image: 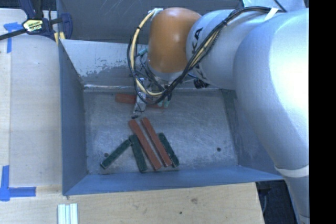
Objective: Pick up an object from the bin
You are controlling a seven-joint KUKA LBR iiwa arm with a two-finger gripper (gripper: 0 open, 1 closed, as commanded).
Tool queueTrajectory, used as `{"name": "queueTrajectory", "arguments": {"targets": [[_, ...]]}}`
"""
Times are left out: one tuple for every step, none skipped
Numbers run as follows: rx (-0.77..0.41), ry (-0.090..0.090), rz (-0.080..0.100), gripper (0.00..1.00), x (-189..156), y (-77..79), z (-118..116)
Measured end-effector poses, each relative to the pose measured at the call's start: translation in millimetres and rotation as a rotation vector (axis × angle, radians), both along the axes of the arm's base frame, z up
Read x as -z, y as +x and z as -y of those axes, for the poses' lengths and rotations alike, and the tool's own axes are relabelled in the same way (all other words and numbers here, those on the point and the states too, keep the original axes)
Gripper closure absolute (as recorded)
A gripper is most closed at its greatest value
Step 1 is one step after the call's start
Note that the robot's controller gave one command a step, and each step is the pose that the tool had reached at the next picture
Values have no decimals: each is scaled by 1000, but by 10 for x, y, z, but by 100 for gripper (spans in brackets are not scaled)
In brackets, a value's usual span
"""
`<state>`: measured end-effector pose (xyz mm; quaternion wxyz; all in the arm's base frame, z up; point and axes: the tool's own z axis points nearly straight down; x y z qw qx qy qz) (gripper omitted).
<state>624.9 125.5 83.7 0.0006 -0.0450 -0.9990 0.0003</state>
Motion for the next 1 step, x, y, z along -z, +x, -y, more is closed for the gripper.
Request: {"name": "queueTrajectory", "arguments": {"targets": [[1, 0, 0, 100, -177, 0, 1]]}}
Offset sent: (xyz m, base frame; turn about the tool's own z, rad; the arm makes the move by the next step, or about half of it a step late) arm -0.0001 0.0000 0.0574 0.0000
